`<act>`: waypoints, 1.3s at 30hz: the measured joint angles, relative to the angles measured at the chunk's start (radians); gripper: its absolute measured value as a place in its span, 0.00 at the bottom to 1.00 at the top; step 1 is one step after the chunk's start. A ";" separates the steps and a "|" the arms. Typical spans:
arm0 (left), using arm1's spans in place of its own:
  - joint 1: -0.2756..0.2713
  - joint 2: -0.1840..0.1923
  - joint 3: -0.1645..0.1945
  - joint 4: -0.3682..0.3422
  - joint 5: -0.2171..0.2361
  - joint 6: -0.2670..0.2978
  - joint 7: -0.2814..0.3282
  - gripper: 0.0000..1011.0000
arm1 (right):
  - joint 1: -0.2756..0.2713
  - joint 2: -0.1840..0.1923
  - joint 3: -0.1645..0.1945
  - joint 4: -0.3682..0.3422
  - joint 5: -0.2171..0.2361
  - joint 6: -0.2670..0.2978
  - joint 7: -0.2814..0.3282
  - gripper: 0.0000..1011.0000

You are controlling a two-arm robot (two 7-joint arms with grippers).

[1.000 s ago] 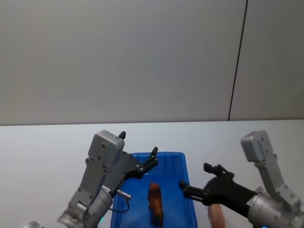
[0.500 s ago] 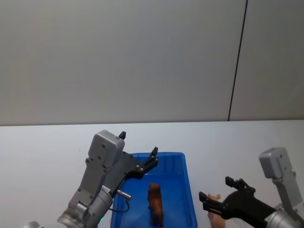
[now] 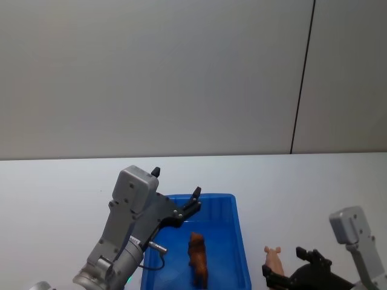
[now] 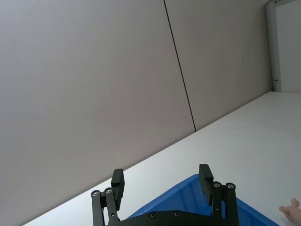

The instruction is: Pick up the two dolls from the table and place them into the box.

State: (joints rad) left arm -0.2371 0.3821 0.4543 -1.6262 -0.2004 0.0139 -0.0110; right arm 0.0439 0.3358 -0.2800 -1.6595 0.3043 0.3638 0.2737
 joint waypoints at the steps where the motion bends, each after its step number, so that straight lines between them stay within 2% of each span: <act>1: 0.000 0.000 0.000 0.000 0.000 0.000 0.000 0.99 | 0.000 -0.002 -0.002 0.008 -0.002 0.005 -0.002 0.99; 10: 0.000 0.000 0.000 0.000 0.000 0.000 0.000 0.99 | 0.010 -0.019 -0.014 0.052 -0.012 0.030 -0.009 0.99; 17: 0.000 0.000 0.000 0.000 0.000 0.000 0.000 0.99 | 0.021 -0.033 -0.021 0.080 -0.015 0.038 -0.010 0.84; 18: 0.000 0.000 0.000 0.000 0.000 0.000 0.000 0.99 | 0.023 -0.036 -0.023 0.084 -0.017 0.037 -0.010 0.78; 23: 0.000 0.000 0.000 0.000 0.000 0.000 0.000 0.99 | 0.027 -0.041 -0.026 0.089 -0.021 0.027 -0.012 0.65; 24: 0.000 0.000 0.000 0.000 0.000 0.000 0.000 0.99 | 0.028 -0.043 -0.027 0.089 -0.022 0.023 -0.014 0.59; 27: 0.000 0.000 0.000 0.000 0.000 0.000 0.000 0.99 | 0.029 -0.045 -0.028 0.089 -0.025 0.017 -0.018 0.54; 32: 0.000 0.000 0.000 0.000 0.000 0.000 0.000 0.99 | 0.031 -0.048 -0.029 0.083 -0.034 -0.001 -0.035 0.36; 39: 0.000 0.000 0.000 0.000 0.000 0.000 0.000 0.99 | 0.036 -0.052 -0.027 0.066 -0.057 -0.041 -0.066 0.34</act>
State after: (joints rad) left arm -0.2371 0.3821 0.4542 -1.6262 -0.2004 0.0139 -0.0109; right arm 0.0804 0.2839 -0.3070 -1.5939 0.2478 0.3225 0.2073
